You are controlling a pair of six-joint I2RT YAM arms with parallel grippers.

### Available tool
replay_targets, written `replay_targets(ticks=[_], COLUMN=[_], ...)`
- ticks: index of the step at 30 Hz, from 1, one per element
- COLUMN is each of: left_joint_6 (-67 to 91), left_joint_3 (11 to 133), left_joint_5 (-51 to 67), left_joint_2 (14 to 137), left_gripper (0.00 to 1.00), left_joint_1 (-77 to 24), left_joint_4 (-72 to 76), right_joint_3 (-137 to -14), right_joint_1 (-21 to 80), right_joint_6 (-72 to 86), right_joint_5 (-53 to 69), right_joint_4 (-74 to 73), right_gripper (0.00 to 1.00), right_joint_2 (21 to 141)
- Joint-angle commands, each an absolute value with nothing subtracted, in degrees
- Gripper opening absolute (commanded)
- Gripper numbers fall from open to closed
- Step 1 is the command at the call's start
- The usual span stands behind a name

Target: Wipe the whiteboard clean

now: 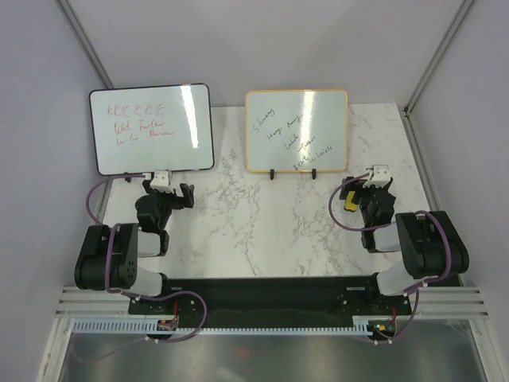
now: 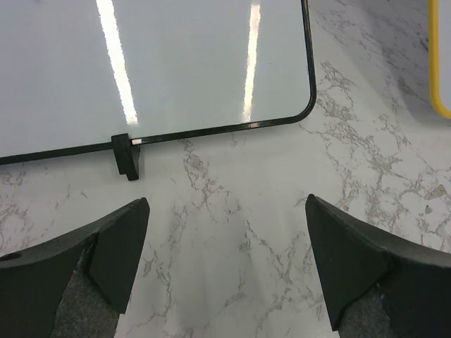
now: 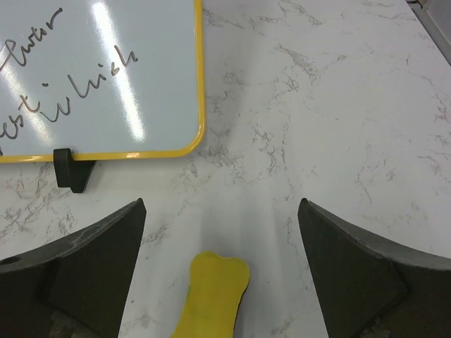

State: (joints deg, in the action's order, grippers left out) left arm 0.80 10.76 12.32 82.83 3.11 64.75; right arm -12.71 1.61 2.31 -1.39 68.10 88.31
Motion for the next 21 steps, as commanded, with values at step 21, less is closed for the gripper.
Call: replay_targets(ticks=[21], left_joint_6=[-5.1], left_joint_3=[39.6], left_joint_5=[44.7], left_joint_2=[67.6], left_gripper=[0.92], left_joint_1=[2.9], left_joint_4=[6.8], right_joint_3=[-43.1], right_joint_1=[1.3], right_joint_6=[17.7], right_joint_5=[-2.5], right_joint_4=[-5.8], right_gripper=[0.75], right_joint_2=[64.0])
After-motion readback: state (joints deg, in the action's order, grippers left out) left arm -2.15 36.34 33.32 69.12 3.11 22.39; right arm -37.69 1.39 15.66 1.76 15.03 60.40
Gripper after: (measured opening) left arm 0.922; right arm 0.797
